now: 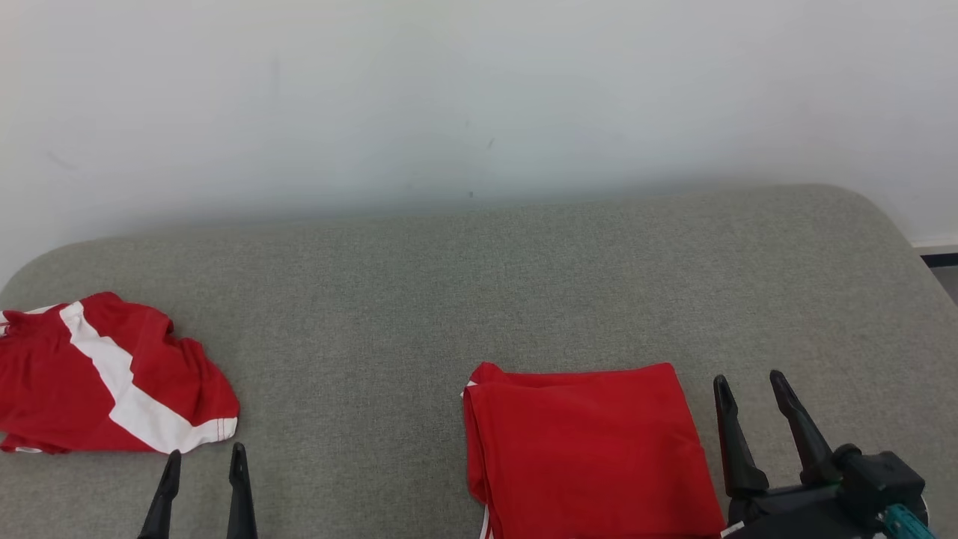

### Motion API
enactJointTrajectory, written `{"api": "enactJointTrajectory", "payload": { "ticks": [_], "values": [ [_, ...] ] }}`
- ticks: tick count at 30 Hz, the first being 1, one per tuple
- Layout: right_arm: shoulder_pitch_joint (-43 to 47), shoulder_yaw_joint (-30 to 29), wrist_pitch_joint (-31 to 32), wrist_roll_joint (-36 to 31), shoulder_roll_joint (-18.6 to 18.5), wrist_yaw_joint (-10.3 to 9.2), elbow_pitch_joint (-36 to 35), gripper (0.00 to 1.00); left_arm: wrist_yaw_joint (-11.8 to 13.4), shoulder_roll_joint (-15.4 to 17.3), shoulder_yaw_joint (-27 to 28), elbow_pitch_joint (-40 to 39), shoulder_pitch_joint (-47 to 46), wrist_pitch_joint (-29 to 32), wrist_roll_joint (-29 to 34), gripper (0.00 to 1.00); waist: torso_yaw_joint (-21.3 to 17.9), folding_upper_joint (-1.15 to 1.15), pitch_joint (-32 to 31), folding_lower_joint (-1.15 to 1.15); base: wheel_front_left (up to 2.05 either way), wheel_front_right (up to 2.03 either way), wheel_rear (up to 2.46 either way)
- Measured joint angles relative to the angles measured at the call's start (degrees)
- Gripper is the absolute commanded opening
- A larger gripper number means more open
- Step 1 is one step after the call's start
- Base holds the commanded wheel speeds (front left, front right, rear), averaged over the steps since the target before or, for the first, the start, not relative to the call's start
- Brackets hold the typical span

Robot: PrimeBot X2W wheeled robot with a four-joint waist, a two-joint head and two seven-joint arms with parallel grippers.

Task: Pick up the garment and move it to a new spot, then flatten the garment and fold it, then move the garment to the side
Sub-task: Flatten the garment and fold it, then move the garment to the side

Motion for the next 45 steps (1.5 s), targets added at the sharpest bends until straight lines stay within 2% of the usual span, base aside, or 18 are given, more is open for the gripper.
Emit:
{"api": "enactJointTrajectory", "payload": {
  "ticks": [7, 18, 45],
  "values": [
    [4.0, -2.3, 0.0, -1.2, 0.9, 0.0, -1.8, 1.0, -0.3, 0.2, -0.9, -0.4, 1.0, 0.0, 1.1, 1.0, 0.4, 0.0, -0.8, 0.0, 0.0, 0.0, 0.0],
    [7.0, -3.6, 0.0, -1.2, 0.5, 0.0, -2.7, 1.0, -0.5, 2.4, -3.4, -0.7, 2.8, 0.0, 0.8, 1.0, 0.8, 0.0, -1.1, 0.0, 0.0, 0.0, 0.0],
    [6.7, -2.8, 0.1, -1.4, 1.0, 0.0, -0.8, 1.0, -0.6, 3.0, -4.3, -0.7, 2.8, 0.0, -0.4, 1.0, 1.3, 0.0, -0.8, 0.0, 0.0, 0.0, 0.0]
  ]
}}
